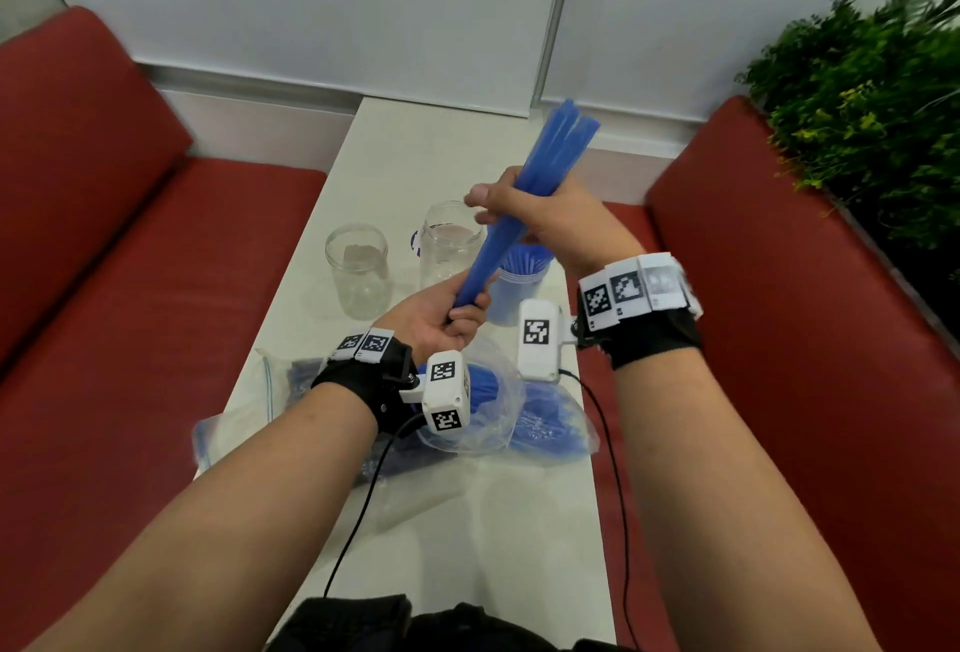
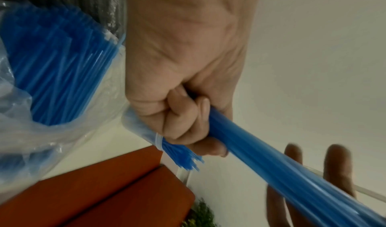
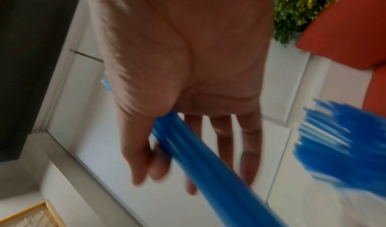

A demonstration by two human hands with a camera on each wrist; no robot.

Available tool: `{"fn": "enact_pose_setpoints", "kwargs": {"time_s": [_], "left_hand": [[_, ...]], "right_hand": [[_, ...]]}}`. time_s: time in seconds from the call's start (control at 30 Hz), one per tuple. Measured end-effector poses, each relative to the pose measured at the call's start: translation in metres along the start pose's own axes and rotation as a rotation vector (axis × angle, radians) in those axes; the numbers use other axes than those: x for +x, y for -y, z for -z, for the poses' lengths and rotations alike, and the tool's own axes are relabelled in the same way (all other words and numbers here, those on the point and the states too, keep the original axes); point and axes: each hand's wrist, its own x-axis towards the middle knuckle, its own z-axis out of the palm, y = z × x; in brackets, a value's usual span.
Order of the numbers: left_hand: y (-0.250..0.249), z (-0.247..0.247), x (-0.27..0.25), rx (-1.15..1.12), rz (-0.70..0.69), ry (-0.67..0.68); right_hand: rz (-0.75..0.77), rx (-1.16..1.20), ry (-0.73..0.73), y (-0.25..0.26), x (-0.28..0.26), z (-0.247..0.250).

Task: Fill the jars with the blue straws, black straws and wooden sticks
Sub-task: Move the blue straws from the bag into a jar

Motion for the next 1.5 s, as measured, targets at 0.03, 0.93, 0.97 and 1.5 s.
{"fn": "enact_pose_setpoints", "kwargs": {"time_s": [0.03,0.93,0.97,1.5], "left_hand": [[0.000,0.006,0.004,0.015,-0.039,-0.039],[0.008,0.057,0.060,1.605,-0.256,-0.350],[0.009,0.057,0.061,1.672,-0.252,-0.319],[0.050,0.077,0.088,2.585,-0.108,-0.080]], "right_hand": [[-0.053,-0.064,0.029,0.003,0.000,0.010],[-0.254,-0.489,-0.422,-0.065,0.084,0.047],[-0.280,-0.490,-0.411,-0.074,0.088,0.045],[0.045,-0.702,-0.493,-0.125,0.113,0.037]]}}
